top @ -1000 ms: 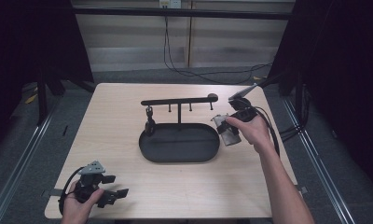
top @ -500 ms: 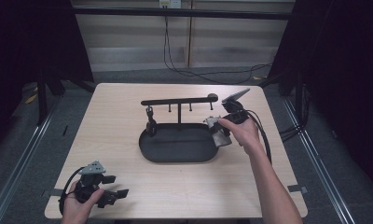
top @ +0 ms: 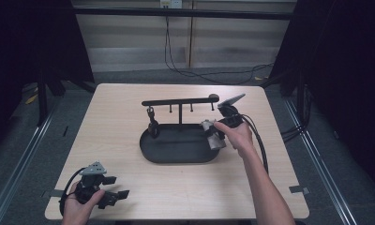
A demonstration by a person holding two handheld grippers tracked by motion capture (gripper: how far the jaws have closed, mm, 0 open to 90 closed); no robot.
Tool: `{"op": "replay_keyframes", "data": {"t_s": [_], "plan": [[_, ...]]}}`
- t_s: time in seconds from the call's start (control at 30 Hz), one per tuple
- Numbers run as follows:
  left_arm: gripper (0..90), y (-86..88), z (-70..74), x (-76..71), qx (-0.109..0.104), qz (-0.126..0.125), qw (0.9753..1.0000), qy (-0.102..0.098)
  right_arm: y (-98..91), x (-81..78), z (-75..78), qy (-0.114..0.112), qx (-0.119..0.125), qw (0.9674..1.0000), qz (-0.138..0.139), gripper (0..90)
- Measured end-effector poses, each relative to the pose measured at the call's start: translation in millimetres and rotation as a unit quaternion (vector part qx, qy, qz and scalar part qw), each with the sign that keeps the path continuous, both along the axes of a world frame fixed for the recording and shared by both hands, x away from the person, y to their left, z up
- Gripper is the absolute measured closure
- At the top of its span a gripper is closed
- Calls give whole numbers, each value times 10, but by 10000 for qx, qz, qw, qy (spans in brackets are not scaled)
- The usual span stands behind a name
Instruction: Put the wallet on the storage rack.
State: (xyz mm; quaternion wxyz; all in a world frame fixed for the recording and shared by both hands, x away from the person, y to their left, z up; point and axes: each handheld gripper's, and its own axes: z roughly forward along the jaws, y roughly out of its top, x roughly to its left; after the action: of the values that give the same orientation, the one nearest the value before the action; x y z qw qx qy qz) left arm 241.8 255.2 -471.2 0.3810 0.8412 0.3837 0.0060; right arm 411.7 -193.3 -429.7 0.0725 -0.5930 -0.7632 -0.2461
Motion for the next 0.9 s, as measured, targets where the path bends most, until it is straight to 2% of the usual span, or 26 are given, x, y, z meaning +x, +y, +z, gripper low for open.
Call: {"op": "replay_keyframes", "data": {"t_s": [0.47,0.67,0.8,0.9], "plan": [[198,0,-2,0,9,-11,10000,11,132,64,-193,57,139,9999,-42,327],[198,0,-2,-1,25,-21,10000,12,177,60,-294,58,38,10000,0,327],[198,-1,-3,0,27,-23,10000,13,178,64,-337,104,74,9999,-38,325],[198,-4,-4,0,42,-28,10000,5,216,62,-364,111,-63,9999,60,323]]}}
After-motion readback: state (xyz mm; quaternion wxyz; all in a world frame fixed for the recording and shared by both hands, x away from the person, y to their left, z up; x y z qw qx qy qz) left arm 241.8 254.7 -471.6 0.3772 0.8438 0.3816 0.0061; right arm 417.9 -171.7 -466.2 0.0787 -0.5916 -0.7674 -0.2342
